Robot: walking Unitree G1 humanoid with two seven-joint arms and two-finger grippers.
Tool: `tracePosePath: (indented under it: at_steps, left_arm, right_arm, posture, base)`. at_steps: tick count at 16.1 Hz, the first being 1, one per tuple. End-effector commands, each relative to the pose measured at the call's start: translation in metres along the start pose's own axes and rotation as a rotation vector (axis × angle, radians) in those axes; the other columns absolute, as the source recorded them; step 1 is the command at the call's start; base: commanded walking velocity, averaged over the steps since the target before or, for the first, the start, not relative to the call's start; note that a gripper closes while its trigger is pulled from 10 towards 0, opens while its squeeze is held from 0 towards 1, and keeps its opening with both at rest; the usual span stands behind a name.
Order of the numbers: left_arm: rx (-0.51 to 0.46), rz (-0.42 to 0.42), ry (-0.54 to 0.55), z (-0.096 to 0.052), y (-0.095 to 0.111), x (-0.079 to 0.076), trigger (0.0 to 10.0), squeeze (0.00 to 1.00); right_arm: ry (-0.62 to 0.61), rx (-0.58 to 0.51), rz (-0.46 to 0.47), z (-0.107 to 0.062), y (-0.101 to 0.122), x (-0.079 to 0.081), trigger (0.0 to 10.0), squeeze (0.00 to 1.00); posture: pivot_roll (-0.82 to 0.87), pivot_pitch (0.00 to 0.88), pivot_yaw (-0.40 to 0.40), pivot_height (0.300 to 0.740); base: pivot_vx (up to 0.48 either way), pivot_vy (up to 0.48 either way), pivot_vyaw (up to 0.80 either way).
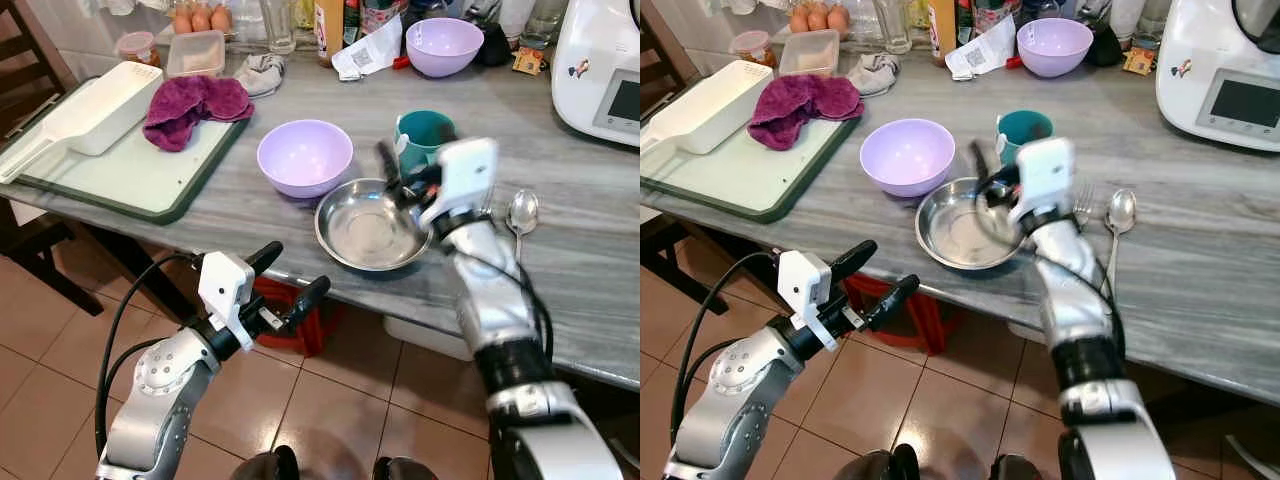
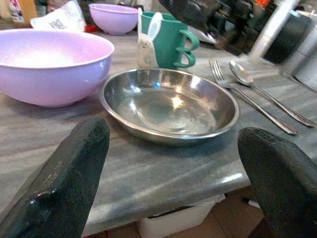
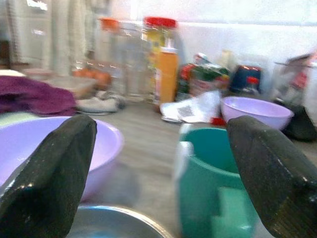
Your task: Setting the table
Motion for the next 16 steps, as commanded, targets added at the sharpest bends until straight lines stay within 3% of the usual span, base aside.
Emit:
tracePosePath:
  at_steps: [1, 3, 5, 6, 7, 8, 16]
  left_arm:
    - [0.007, 0.006, 0.017, -0.001, -0.003, 0.002, 10.0, 0.0]
    - [-0.001, 0.002, 0.025, 0.001, -0.004, 0.002, 10.0, 0.0]
    - [-0.034, 0.016, 0.111, 0.0, -0.002, 0.01, 10.0, 0.0]
    - [-0.056, 0.036, 0.199, -0.001, 0.0, 0.022, 10.0, 0.0]
    - [-0.062, 0.038, 0.222, -0.001, 0.001, 0.025, 10.0, 0.0]
    - [-0.076, 0.049, 0.28, -0.003, 0.002, 0.033, 10.0, 0.0]
    - [-0.07, 0.095, 0.532, -0.007, -0.002, 0.061, 10.0, 0.0]
  right_arm:
    - [0.074, -0.025, -0.011, -0.002, 0.008, 0.017, 10.0, 1.0]
    - [0.153, -0.023, -0.032, -0.013, 0.006, 0.037, 10.0, 1.0]
    - [0.154, -0.002, -0.02, -0.02, 0.003, 0.042, 10.0, 1.0]
    - [0.144, 0.021, -0.001, -0.025, 0.002, 0.043, 10.0, 0.72]
    - [0.147, 0.025, -0.001, -0.026, 0.002, 0.044, 10.0, 0.72]
    - [0.151, 0.032, -0.023, -0.029, 0.002, 0.046, 10.0, 0.0]
    - [0.194, 0.028, -0.088, -0.034, 0.006, 0.061, 10.0, 0.0]
  posture:
    - [-0.07, 0.177, 0.055, 0.74]
    - [-0.08, 0.166, 0.048, 0.74]
    - [-0.08, 0.163, 0.046, 0.74]
    - [-0.08, 0.16, 0.044, 0.74]
    - [-0.09, 0.16, 0.042, 0.74]
    - [-0.09, 0.158, 0.039, 0.74]
    - [-0.09, 0.15, 0.031, 0.74]
  base:
    - [0.0, 0.0, 0.0]
    - [0.0, 0.0, 0.0]
    - [0.0, 0.0, 0.0]
    - [0.0, 0.0, 0.0]
    - [0.0, 0.0, 0.0]
    - [0.0, 0.0, 0.0]
    - [0.0, 0.0, 0.78]
Point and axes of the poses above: a point about 5 cm out from each wrist's last joint towards the gripper, its own z axis pointing out of the wrist towards the gripper, its own y axis along the axis of the wrist's last joint, x = y × z, the point moved 1 cm from there along z, pointing out of the wrist towards the gripper, and after that the axes turned 3 degrees about -z, right-handed, at the moved point
